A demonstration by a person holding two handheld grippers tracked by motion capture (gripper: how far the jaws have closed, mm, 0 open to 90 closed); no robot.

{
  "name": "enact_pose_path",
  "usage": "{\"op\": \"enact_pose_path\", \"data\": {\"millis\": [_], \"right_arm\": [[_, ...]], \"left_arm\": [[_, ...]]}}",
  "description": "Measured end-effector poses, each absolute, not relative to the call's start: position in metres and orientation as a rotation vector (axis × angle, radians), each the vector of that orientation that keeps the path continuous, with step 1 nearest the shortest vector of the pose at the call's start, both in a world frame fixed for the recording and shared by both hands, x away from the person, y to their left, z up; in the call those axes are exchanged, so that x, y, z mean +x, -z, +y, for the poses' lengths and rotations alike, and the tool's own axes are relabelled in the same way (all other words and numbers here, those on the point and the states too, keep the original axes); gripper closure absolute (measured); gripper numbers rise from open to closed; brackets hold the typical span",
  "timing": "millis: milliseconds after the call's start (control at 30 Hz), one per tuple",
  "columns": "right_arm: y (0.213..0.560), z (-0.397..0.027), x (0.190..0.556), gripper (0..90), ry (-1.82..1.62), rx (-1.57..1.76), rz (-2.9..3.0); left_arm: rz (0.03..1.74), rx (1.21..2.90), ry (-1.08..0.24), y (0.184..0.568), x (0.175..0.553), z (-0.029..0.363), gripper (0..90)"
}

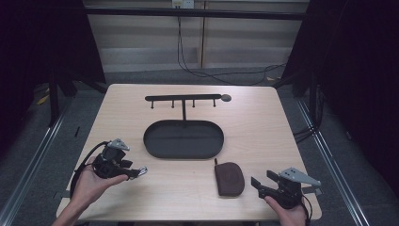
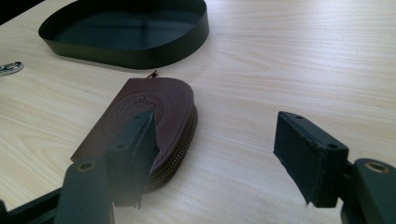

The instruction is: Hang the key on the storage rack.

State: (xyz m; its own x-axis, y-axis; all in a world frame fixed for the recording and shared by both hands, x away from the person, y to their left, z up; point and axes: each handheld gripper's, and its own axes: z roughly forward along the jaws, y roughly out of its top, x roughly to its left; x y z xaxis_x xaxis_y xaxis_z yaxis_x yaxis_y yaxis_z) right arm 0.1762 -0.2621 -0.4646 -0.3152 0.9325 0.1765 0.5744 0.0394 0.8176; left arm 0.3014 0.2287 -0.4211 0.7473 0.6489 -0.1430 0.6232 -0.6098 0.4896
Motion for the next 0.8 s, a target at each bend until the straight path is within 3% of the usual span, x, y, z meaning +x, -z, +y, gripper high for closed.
{"op": "enact_pose_path", "data": {"millis": [333,600,700,800], "right_arm": [[0.465,-0.26,0.177,30.4,-1.178,1.501,1.938],[0.465,-0.26,0.177,30.4,-1.177,1.501,1.941],[0.465,-0.261,0.177,30.4,-1.188,1.504,1.938],[0.465,-0.261,0.176,30.4,-1.191,1.502,1.939]], "left_arm": [[0.96,2.531,-0.022,0.427,0.321,0.218,55.7],[0.947,2.596,0.042,0.43,0.33,0.209,55.4],[0.958,2.62,0.029,0.436,0.335,0.208,62.6],[0.963,2.643,0.057,0.442,0.34,0.207,63.5]]}}
